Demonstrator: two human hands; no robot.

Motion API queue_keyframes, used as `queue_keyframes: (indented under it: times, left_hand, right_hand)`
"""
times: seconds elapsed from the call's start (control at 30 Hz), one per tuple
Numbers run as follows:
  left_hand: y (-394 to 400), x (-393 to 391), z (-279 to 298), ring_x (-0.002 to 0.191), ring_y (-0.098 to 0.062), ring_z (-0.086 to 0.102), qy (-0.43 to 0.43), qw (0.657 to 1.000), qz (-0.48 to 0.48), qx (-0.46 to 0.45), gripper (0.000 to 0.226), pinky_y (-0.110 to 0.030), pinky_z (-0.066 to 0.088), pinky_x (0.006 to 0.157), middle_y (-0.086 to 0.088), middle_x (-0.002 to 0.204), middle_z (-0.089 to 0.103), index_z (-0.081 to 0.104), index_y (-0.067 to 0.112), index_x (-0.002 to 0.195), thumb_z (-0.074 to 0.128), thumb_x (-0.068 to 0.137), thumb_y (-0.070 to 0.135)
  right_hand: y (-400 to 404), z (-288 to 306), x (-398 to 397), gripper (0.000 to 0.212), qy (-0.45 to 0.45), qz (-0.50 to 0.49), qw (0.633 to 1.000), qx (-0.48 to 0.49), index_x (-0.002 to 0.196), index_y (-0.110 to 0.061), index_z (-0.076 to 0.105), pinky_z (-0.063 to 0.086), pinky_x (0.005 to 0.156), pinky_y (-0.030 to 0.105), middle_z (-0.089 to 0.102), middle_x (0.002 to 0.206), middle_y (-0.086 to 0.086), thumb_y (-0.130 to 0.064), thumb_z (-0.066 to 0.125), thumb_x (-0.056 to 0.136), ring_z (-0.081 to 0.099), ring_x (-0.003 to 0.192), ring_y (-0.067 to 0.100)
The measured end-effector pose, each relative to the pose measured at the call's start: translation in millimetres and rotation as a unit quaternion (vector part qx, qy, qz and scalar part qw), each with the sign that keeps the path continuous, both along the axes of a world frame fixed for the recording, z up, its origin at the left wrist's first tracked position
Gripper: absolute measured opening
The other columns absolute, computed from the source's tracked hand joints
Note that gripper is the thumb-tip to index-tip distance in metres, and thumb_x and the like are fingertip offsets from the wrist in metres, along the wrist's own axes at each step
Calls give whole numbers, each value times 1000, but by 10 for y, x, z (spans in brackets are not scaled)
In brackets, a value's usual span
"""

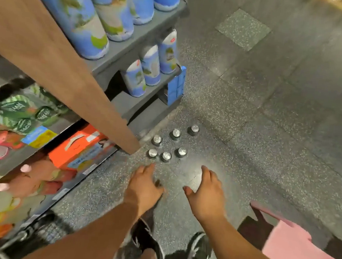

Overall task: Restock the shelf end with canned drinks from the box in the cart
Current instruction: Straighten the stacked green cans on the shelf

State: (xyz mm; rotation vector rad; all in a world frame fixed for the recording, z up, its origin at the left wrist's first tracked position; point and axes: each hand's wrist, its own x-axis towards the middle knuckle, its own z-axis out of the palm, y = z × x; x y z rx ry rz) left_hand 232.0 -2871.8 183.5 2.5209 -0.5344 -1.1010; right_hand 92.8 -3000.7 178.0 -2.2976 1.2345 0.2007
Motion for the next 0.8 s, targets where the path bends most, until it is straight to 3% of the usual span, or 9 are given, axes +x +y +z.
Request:
queue_keyframes:
  times: [0.1, 0.23, 0.4, 0.6, 0.73, 0.8]
  left_hand:
    - [-219, 214, -983, 144, -25, 31, 13, 1000, -14, 20, 86, -38, 29, 119, -4, 160, 26, 23, 25, 157, 72, 87, 40]
    - [-428, 321, -2418, 137, -27, 38, -36, 998, -41, 39, 86, -32, 32, 114, -7, 154, 37, 31, 24, 154, 74, 83, 46]
    - [-739, 448, -3854, 140, -31, 28, -69, 991, -94, 65, 87, -37, 25, 116, -10, 156, 28, 19, 19, 156, 65, 89, 50]
    - [-1154, 735, -4778, 145, -30, 22, -122, 985, -121, 26, 96, -41, 27, 116, -4, 161, 16, 13, 31, 155, 74, 82, 42]
    - [-1323, 877, -5064, 137, -35, 32, -146, 973, -169, 62, 88, -42, 37, 111, -9, 156, 22, 21, 27, 153, 71, 82, 38]
    - [-1362, 893, -5164, 135, -36, 35, -133, 968, -192, 97, 81, -43, 42, 107, -9, 154, 26, 22, 27, 153, 64, 84, 26]
  right_hand:
    - [-211, -971, 281, 83, -22, -11, 1000, 15, 146, -17, 32, 41, 101, 42, 43, 142, 6, -48, 72, 80, 44, 125, 29]
    - [-484, -2398, 484, 82, -33, 6, 999, 17, 145, -15, 34, 42, 99, 43, 45, 138, 8, -45, 74, 79, 45, 123, 32]
    - [-864, -3778, 592, 84, -26, 41, 999, -5, 145, -17, 32, 41, 101, 42, 44, 141, 8, -43, 74, 78, 45, 123, 31]
    - [-1274, -4751, 960, 89, -5, 88, 996, -21, 146, -18, 28, 43, 100, 43, 43, 141, 10, -46, 74, 76, 47, 123, 34]
    - [-1448, -5025, 1219, 102, 50, 142, 989, -5, 150, -24, 16, 42, 103, 49, 35, 146, 13, -50, 77, 72, 40, 129, 38]
    - [-1506, -5075, 1358, 101, 72, 162, 984, 15, 150, -28, 15, 42, 101, 49, 35, 143, 12, -46, 77, 73, 41, 127, 38]
